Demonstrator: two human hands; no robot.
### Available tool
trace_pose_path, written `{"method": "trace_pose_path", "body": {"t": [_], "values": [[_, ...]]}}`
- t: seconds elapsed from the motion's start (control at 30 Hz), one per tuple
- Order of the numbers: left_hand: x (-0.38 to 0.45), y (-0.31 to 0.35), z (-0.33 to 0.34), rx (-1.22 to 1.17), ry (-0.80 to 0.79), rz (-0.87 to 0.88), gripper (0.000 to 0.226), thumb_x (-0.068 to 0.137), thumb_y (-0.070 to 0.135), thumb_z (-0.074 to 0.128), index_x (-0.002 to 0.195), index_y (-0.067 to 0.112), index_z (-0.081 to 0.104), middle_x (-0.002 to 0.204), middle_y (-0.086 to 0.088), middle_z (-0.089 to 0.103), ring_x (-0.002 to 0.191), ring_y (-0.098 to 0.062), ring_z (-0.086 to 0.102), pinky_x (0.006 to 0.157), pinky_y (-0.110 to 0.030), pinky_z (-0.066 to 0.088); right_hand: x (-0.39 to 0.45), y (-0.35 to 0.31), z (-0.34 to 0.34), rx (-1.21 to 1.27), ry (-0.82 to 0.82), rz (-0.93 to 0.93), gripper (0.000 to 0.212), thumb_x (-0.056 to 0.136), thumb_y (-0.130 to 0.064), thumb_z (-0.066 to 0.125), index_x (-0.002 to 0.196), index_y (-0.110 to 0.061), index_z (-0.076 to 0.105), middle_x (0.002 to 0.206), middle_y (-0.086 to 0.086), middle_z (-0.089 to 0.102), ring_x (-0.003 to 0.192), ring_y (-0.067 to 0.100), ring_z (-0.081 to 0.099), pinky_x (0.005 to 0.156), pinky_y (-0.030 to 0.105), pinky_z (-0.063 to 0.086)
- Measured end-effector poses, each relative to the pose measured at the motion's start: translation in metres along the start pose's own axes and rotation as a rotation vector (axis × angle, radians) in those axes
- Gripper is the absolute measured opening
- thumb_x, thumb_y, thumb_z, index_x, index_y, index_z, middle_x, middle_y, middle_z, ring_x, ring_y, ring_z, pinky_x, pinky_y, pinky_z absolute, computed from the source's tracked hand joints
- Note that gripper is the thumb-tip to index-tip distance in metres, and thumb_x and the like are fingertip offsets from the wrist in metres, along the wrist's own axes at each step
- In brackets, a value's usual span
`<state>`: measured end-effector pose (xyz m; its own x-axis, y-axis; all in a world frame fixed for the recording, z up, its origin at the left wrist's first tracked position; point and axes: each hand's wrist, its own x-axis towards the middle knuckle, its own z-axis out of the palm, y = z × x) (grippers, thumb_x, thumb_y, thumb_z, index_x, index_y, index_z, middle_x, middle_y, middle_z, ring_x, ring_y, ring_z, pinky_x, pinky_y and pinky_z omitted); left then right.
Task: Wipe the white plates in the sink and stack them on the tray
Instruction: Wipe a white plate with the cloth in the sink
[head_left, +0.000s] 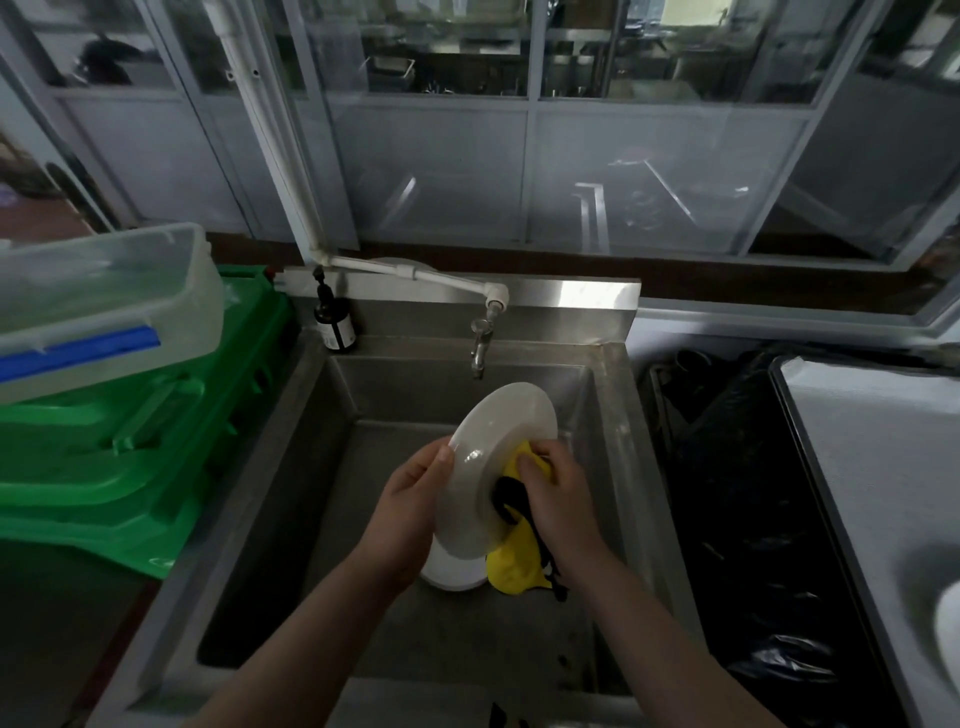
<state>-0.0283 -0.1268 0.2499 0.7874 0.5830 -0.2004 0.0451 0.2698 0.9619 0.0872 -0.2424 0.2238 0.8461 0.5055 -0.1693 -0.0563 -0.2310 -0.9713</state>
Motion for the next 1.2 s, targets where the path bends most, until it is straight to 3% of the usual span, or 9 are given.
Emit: {"method": "trace_pose_path", "body": {"t": [0.1,0.27,0.5,0.67,0.77,0.97,1.2], "values": [[-0.002,-0.003,0.005,-0.024,0.015,-0.012,0.032,0.105,0.024,0.042,0.118,0.018,0.071,0.113,-0.017,0.072,0.108,-0.037,0.067,0.093,-0.051,0.054,-0.003,-0.015,0.005,-0.008,-0.018,-0.081,0.012,0.098,-0.025,0.055,0.099,-0.037,0.056,0.098,-0.016,0.057,0.094,0.002,0.056,0.080,0.025,0.049],[0.001,-0.004,0.008,-0.012,0.030,-0.010,0.032,0.105,0.025,0.043,0.117,0.019,0.071,0.111,-0.020,0.072,0.108,-0.043,0.066,0.093,-0.056,0.052,0.000,-0.019,0.009,-0.094,0.020,-0.181,0.006,0.096,-0.024,0.056,0.100,-0.028,0.059,0.095,-0.014,0.060,0.092,0.002,0.057,0.082,0.028,0.051],[0.004,-0.002,0.018,0.173,0.005,0.053,0.028,0.105,0.023,0.046,0.118,0.024,0.071,0.109,-0.002,0.075,0.106,-0.021,0.070,0.092,-0.039,0.055,-0.003,-0.027,0.016,-0.294,-0.011,-0.365,0.004,0.097,-0.026,0.055,0.099,-0.023,0.057,0.084,-0.011,0.058,0.081,0.007,0.059,0.071,0.028,0.052],[0.007,-0.003,0.017,0.256,0.027,0.076,0.027,0.105,0.022,0.046,0.115,0.027,0.070,0.107,0.006,0.076,0.102,-0.012,0.070,0.091,-0.035,0.055,-0.010,-0.031,0.014,-0.278,-0.038,-0.386,0.004,0.098,-0.029,0.055,0.101,-0.026,0.056,0.087,-0.013,0.059,0.084,0.003,0.058,0.070,0.014,0.046],[0.006,0.001,0.016,0.231,0.054,0.085,0.028,0.105,0.020,0.046,0.112,0.025,0.073,0.105,0.001,0.076,0.102,-0.016,0.071,0.092,-0.040,0.056,-0.015,-0.031,0.010,-0.264,-0.065,-0.397,0.005,0.098,-0.028,0.056,0.103,-0.029,0.055,0.091,-0.018,0.059,0.090,-0.008,0.055,0.070,0.006,0.042],[0.003,-0.002,0.011,0.107,0.118,0.034,0.033,0.107,0.027,0.042,0.104,0.024,0.075,0.102,-0.018,0.073,0.100,-0.043,0.068,0.091,-0.063,0.053,-0.014,-0.021,0.008,-0.232,-0.088,-0.370,0.010,0.098,-0.026,0.057,0.108,-0.030,0.056,0.097,-0.023,0.057,0.095,-0.017,0.051,0.076,0.002,0.039],[0.006,0.006,0.003,0.022,0.173,0.036,0.032,0.106,0.029,0.042,0.111,0.015,0.071,0.105,-0.014,0.073,0.102,-0.037,0.068,0.089,-0.056,0.055,-0.006,0.010,0.000,-0.145,-0.108,-0.252,0.009,0.096,-0.023,0.061,0.100,-0.030,0.059,0.097,-0.016,0.062,0.094,-0.005,0.056,0.074,0.006,0.041]]}}
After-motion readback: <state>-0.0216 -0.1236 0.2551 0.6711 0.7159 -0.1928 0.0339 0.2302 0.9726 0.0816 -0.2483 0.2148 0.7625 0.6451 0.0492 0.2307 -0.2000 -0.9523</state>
